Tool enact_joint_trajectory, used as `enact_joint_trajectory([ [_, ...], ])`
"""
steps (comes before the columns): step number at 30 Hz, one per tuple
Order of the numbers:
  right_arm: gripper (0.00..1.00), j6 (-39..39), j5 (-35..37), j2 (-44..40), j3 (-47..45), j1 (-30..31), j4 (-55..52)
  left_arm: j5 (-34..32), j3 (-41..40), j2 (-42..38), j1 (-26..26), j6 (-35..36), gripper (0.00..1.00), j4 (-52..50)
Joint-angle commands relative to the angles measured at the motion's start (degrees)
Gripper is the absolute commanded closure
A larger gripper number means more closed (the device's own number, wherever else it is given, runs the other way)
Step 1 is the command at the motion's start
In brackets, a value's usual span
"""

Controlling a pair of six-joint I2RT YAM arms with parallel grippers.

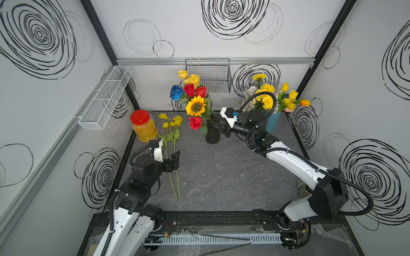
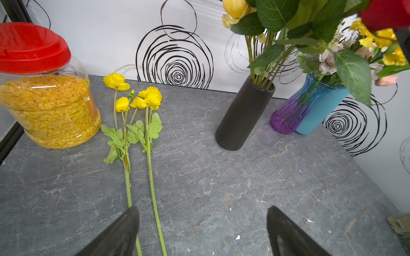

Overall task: Pick out yellow flowers from the vase
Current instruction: Pick up the flower from the vase.

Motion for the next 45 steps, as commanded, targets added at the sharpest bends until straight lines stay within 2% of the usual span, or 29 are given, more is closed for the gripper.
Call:
enact_joint_trajectory([
  [1, 0.59, -1.7, -0.9, 1.4, 3.0, 0.3, 1.0, -1.0, -0.4, 0.2, -0.6, 0.0, 0.08, 2.1],
  [12, 0.66, -3.4, -1.8, 5.9, 8.2, 2.4, -0.2, -2.0, -0.3, -0.3, -0.7, 0.1, 0.06, 1.8],
  [22, 0.73, -5.2, 4.0, 9.1, 11.5, 3.0, -1.5, -2.6, -0.3, -0.7, -1.6, 0.0, 0.04, 1.7],
  [38, 0.75, -9.2, 10.3, 14.8, 17.7, 3.6, -4.1, -3.6, -0.2, -0.7, -2.7, 0.0, 0.02, 1.4],
  [45, 0.82, -11.2, 14.2, 16.8, 19.5, 4.4, -3.7, -3.8, -0.3, -0.7, -2.8, 0.0, 0.01, 1.4],
])
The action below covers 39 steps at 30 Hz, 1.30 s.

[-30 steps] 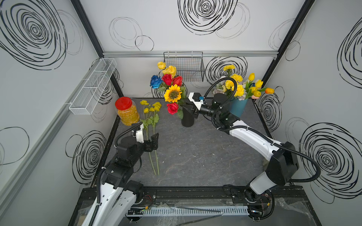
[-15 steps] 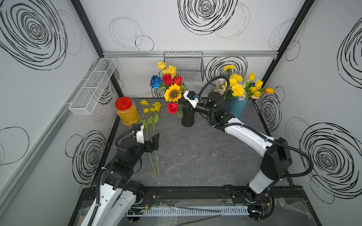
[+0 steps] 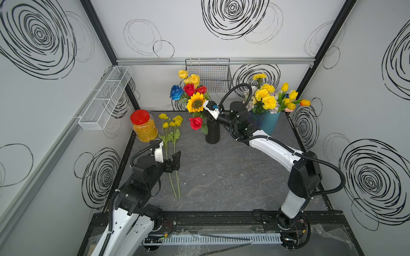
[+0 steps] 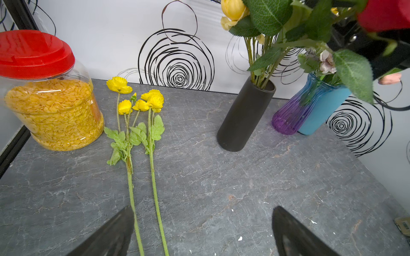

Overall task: Pick out yellow flowers from the vase
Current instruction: Pick up the flower from the vase.

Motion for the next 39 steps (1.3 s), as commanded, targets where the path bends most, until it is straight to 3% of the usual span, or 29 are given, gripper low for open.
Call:
enact_joint_trajectory([
  [1, 0.82, -2.2, 3.2, 1.0, 2.4, 0.8, 0.8, -0.7, -0.2, -0.2, -0.3, -0.1, 0.01, 1.5],
  [7, 0.94, -1.7, 6.5, 1.2, 2.8, 0.9, 1.8, -0.8, -0.2, -0.2, -0.4, 0.0, 0.00, 1.5],
  [16, 1.00, 1.1, 8.3, -0.6, 0.6, 0.0, 4.6, -0.5, -0.3, 0.0, -0.4, -0.2, 0.01, 1.6],
  [39, 1.00, 14.3, 9.9, -7.0, -1.9, -4.9, 10.1, -0.3, -0.5, 0.5, -0.2, -0.2, 0.01, 2.2],
])
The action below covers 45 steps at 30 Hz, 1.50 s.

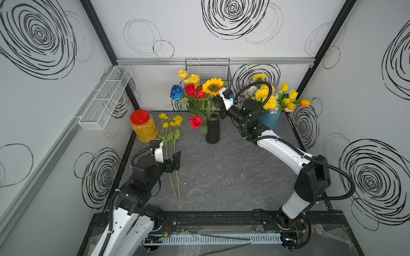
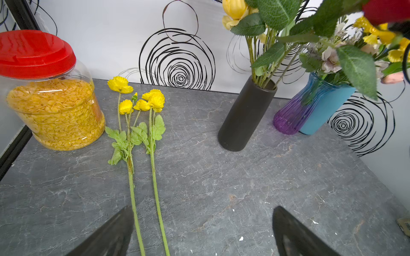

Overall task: Pick out yellow flowers from the vase
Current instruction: Pick up the flower from the vase.

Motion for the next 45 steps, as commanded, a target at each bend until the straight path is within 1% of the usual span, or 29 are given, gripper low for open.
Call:
enact_joint_trajectory([
  [1, 1.00, 2.7, 1.4, -1.8, 2.0, -0.2, 1.9, 0.0, -0.5, 0.4, 0.0, -0.2, 0.01, 2.3],
  [12, 1.00, 6.2, 2.6, -3.8, 6.9, -0.6, -0.5, 1.5, -0.6, 0.7, 0.0, -0.2, 0.01, 2.9],
  [25, 1.00, 6.2, 6.0, -9.0, 13.6, -0.6, -8.3, 2.6, -0.7, -0.1, 0.1, -0.1, 0.01, 3.5],
  [31, 1.00, 6.1, 5.2, -13.9, 12.9, -0.6, -10.8, 3.0, -0.8, -1.0, 0.0, -0.1, 0.01, 3.9],
  [36, 1.00, 6.1, 6.2, -18.8, 11.2, -0.6, -13.8, 3.8, -0.9, -1.6, 0.1, 0.0, 0.01, 4.6],
  [42, 1.00, 8.9, 6.0, -26.9, 7.6, -0.5, -18.0, 5.1, -1.2, -3.1, 0.1, 0.0, 0.00, 5.7],
  [45, 1.00, 11.5, 5.7, -32.6, 3.5, -0.5, -18.6, 6.0, -1.4, -4.9, -0.5, 0.2, 0.00, 6.7],
])
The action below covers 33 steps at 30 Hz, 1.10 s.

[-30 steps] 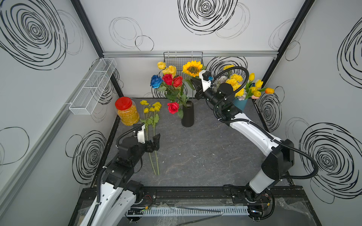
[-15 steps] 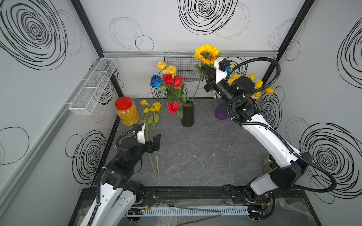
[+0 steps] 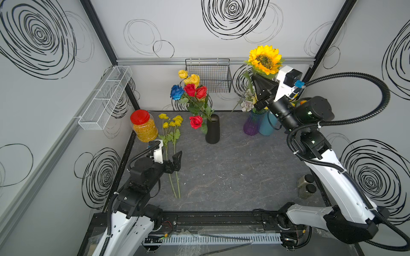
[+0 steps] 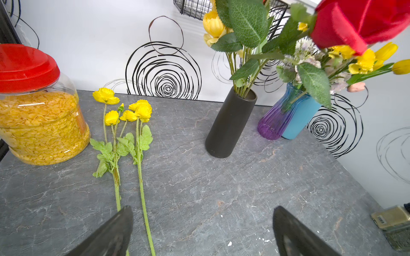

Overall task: Pick out yellow flowers from the vase
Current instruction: Pick up the flower from the vase.

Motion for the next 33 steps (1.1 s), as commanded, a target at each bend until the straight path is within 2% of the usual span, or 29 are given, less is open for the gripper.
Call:
enact_joint_trajectory([
  [1, 1.00, 3.5, -0.1, -6.1, -4.5, 0.0, -1.2, 1.9, -0.6, -2.4, -0.9, 0.4, 0.00, 4.5],
  [6, 1.00, 6.0, -0.8, -12.8, -9.0, 0.0, -6.5, 4.4, 2.7, -3.6, -4.6, 4.5, 0.04, 3.5],
  [13, 1.00, 12.9, -6.2, -21.0, -18.9, 0.0, -8.3, 3.6, 7.3, 0.2, -14.4, 6.1, 0.09, 6.3],
  [17, 1.00, 17.8, -7.4, -23.7, -24.8, 0.0, -8.1, -2.4, 7.4, 3.7, -25.2, 8.0, 0.11, 10.2],
  [21, 1.00, 22.7, -8.9, -25.0, -30.4, 0.0, -7.8, -12.0, 7.3, 9.7, -39.4, 12.2, 0.10, 14.2],
  [24, 1.00, 27.3, -9.9, -26.1, -35.6, 0.0, -5.4, -14.0, 7.9, 15.7, -47.0, 15.1, 0.10, 17.2],
  [29, 1.00, 31.5, -14.9, -26.0, -42.5, 0.2, 0.3, -8.2, 8.8, 24.6, -47.6, 13.8, 0.17, 20.7],
  [33, 1.00, 32.3, -14.7, -26.0, -45.5, 0.7, 2.2, -8.2, 7.7, 27.9, -47.5, 12.5, 0.20, 24.3],
])
